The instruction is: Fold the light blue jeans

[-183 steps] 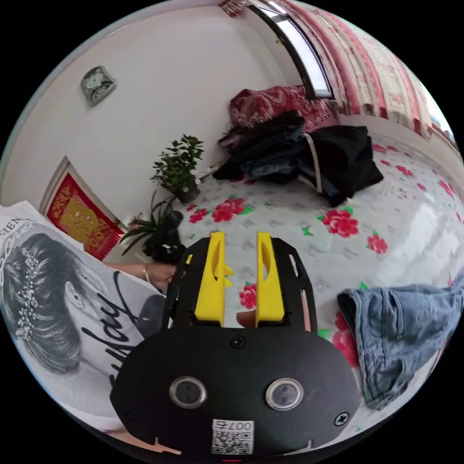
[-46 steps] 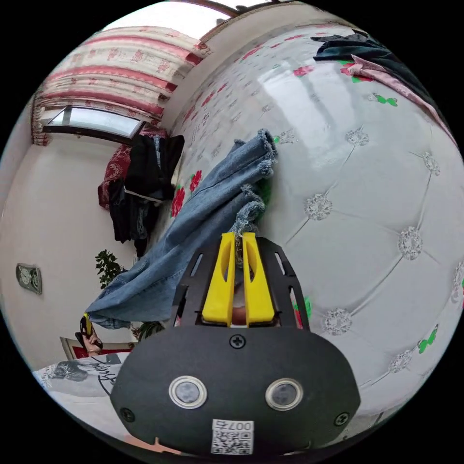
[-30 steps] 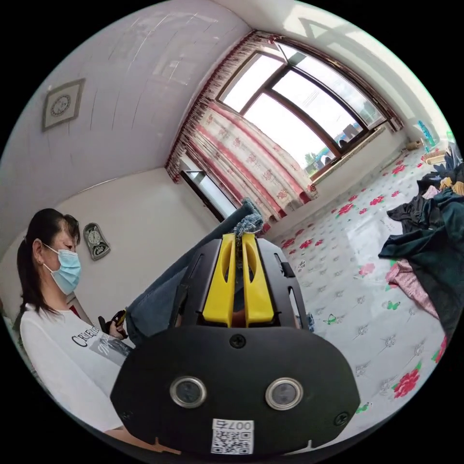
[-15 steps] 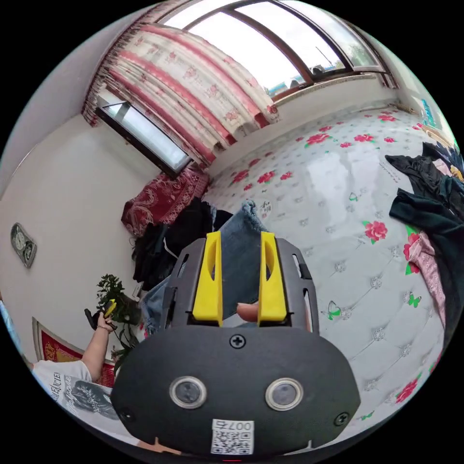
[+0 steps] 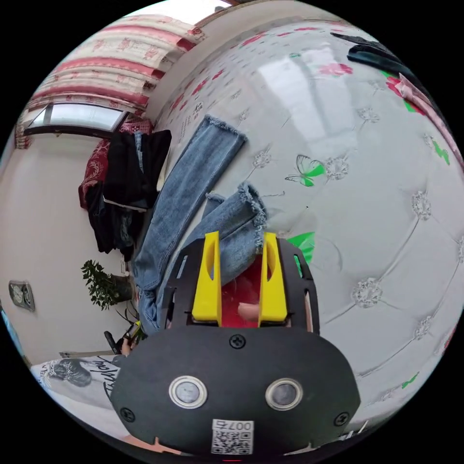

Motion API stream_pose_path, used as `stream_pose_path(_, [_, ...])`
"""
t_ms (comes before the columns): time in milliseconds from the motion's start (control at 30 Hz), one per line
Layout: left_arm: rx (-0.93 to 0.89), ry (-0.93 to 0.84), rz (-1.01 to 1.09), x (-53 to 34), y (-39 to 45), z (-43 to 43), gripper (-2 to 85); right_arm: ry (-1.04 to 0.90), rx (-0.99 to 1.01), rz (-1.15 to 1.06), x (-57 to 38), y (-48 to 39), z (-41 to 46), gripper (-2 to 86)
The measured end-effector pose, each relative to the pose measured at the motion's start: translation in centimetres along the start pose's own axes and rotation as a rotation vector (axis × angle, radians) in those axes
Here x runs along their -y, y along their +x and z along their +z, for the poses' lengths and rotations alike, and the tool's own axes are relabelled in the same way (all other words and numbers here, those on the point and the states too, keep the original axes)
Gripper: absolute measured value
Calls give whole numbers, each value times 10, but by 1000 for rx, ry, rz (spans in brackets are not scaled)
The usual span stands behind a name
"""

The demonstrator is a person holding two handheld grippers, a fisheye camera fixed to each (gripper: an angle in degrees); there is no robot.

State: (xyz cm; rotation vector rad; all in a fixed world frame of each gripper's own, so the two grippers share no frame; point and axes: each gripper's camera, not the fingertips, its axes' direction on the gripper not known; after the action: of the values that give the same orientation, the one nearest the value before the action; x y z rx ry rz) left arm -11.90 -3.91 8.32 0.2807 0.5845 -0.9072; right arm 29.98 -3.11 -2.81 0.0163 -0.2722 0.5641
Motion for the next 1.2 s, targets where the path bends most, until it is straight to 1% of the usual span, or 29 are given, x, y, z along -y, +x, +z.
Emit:
stream_pose_path(33, [34,-25,7,-1,-1,23,63,-46,6,-8,1,-6,10,44])
stream_pose_path(100, [73,-60,2,-1,-7,56,55,-9,-19,-42,-5,-20,6,26])
stream_pose_path(167, [69,-88,-10,-2,-20,87,46,141,60,-166,-27,-45,-30,15])
stream_pose_path(200, [66,-85,-13,-4,-24,92,43,170,87,-187,-34,-52,-42,13])
stream_pose_path(267, [53,-92,-40,-11,-38,108,3,324,166,-316,-75,-92,-98,8])
stream_pose_path(333, [-3,-102,-28,-19,-42,120,-5,399,210,-323,-106,-121,-141,5])
stream_pose_path(400, [-4,-108,15,-28,-37,132,-8,454,244,-287,-131,-153,-179,4])
stream_pose_path(433, [35,-105,41,-34,-32,141,-9,544,238,-317,-149,-177,-202,3])
stream_pose_path(467, [74,-99,64,-40,-27,150,-9,666,181,-408,-166,-202,-219,4])
stream_pose_path(500, [87,-96,71,-43,-25,154,-9,719,127,-442,-171,-214,-225,5])
stream_pose_path(533, [103,-90,77,-48,-24,161,-9,795,11,-471,-173,-234,-228,9])
stream_pose_path(567, [108,-92,70,-52,-27,168,-9,815,-42,-489,-164,-244,-221,14])
stream_pose_path(600, [107,-95,66,-54,-29,170,-9,802,-50,-502,-156,-246,-215,24])
stream_pose_path(700, [87,-109,74,-71,-42,176,-8,613,-106,-542,-110,-231,-159,72])
stream_pose_path(767, [75,-48,135,-97,-42,156,-4,334,-134,-575,-87,-203,-104,87])
stream_pose_path(800, [62,-23,168,-105,-38,148,-3,287,-150,-558,-85,-193,-92,89])
stream_pose_path(833, [33,26,252,-122,-23,131,5,219,-196,-518,-85,-174,-72,93])
stream_pose_path(867, [-3,63,355,-141,-2,117,19,175,-240,-477,-86,-155,-56,95])
stream_pose_path(900, [-22,75,414,-150,12,113,28,148,-261,-450,-86,-146,-49,97])
stream_pose_path(933, [-58,87,536,-167,44,108,45,102,-297,-406,-86,-132,-39,100])
stream_pose_path(967, [-96,88,660,-183,80,109,61,87,-319,-384,-87,-122,-31,103])
stream_pose_path(1000, [-119,87,719,-191,99,111,66,83,-328,-379,-88,-119,-28,104])
stream_pose_path(1033, [-177,77,836,-206,138,118,76,76,-346,-377,-88,-115,-22,109])
stream_pose_path(1067, [-246,56,938,-221,176,130,89,61,-356,-373,-88,-112,-16,114])
stream_pose_path(1133, [-349,-4,1047,-239,227,151,112,28,-332,-335,-84,-106,-8,125])
stream_pose_path(1200, [-347,-98,1139,-258,270,182,129,45,-324,-295,-83,-98,-4,136])
